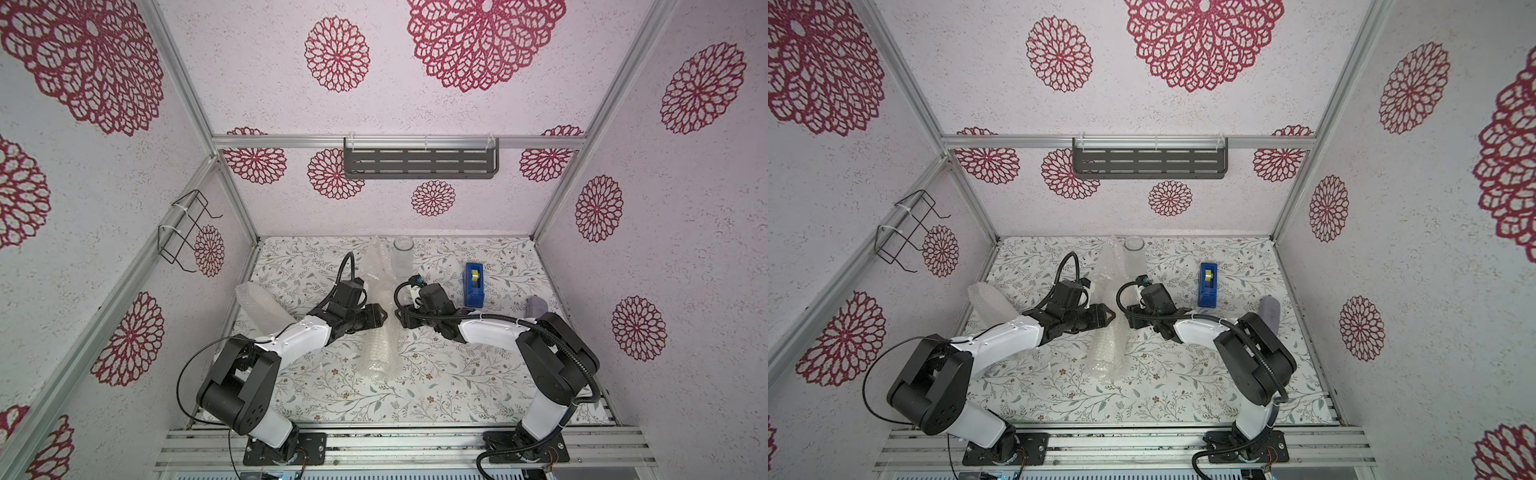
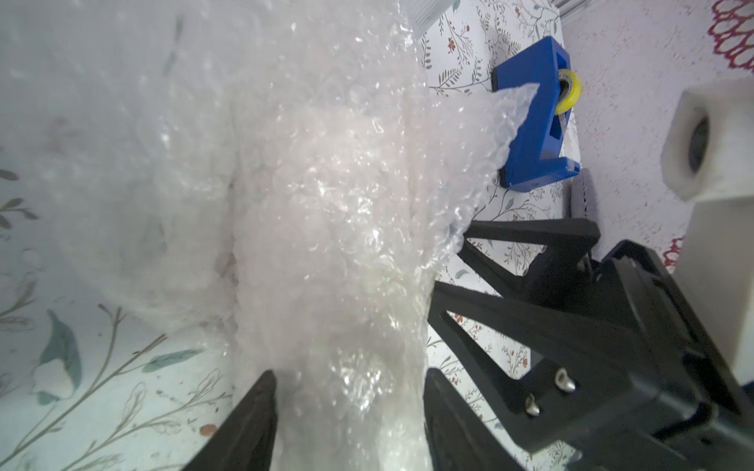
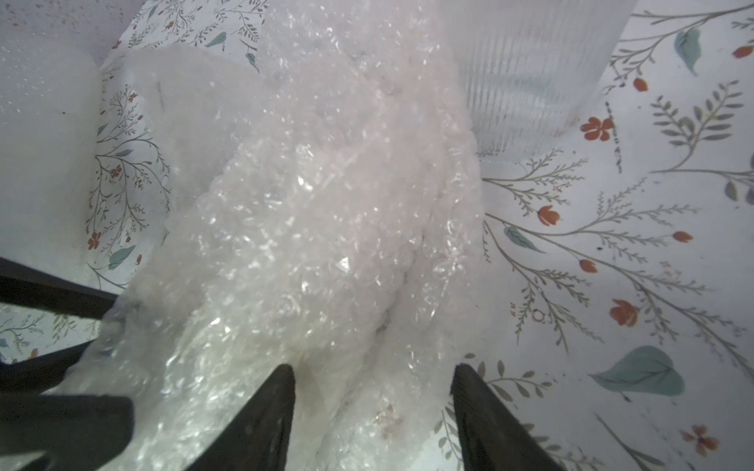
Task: Wrap vases in bubble wrap
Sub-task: Stick the tape on the bubble wrap.
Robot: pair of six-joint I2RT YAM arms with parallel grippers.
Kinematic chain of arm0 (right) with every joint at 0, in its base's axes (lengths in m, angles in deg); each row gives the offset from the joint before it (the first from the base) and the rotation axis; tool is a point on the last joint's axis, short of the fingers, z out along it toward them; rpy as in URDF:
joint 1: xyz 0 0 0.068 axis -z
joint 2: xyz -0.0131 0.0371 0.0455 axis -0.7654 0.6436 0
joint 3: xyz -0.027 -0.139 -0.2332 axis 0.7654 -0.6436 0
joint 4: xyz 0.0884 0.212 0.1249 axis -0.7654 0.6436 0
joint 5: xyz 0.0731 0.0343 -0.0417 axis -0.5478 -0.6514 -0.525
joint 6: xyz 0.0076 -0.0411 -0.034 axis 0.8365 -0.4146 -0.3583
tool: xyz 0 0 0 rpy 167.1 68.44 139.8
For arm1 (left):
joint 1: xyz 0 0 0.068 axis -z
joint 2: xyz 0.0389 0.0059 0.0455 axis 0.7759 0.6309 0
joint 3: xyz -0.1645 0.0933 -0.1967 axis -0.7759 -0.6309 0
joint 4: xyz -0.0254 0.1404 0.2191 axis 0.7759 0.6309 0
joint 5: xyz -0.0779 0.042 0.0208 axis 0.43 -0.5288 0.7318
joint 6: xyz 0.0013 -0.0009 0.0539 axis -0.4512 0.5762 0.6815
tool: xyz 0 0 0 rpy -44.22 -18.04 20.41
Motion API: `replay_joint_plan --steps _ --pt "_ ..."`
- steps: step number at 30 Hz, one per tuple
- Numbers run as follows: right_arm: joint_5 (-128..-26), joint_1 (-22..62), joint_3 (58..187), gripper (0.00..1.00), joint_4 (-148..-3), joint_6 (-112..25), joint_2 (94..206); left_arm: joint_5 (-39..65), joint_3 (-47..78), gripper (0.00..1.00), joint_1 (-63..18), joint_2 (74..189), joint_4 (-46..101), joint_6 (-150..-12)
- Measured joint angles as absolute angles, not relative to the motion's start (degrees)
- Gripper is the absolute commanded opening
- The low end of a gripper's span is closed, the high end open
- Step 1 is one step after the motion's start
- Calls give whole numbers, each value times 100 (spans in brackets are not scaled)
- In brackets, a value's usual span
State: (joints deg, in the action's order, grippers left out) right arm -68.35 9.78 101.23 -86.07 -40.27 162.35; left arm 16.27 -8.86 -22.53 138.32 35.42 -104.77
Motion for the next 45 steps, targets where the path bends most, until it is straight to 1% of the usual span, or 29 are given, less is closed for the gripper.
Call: replay_joint_plan --steps 7,14,16,18,24,30,34,45 --pt "-6833 978 10123 63 -8675 -4025 16268 1700 -822 52 -2406 14051 3369 -10827" --pt "-6833 978 10108 63 -8705 -4025 16281 1717 -822 52 -2508 14053 3120 -11006" --pt "-6833 978 10097 63 -8710 -4025 16281 1732 -822 47 -2519 14057 3065 -11047" --pt "-6831 978 10097 63 -8707 -4025 16283 1748 -822 45 -2519 14084 3015 -11063" --pt "-6831 978 10097 63 -8710 -4025 16283 1752 -822 30 -2554 14119 2987 -11124" --pt "-6831 978 10086 63 -8714 -4025 16283 1785 -822 21 -2554 14119 2906 -11152" --pt "-6831 978 10086 63 -8718 -4025 16283 1783 -844 18 -2554 14119 2862 -11172" --pt "-6831 978 10086 63 -8723 -4023 16283 1748 -951 17 -2574 14075 2727 -11227"
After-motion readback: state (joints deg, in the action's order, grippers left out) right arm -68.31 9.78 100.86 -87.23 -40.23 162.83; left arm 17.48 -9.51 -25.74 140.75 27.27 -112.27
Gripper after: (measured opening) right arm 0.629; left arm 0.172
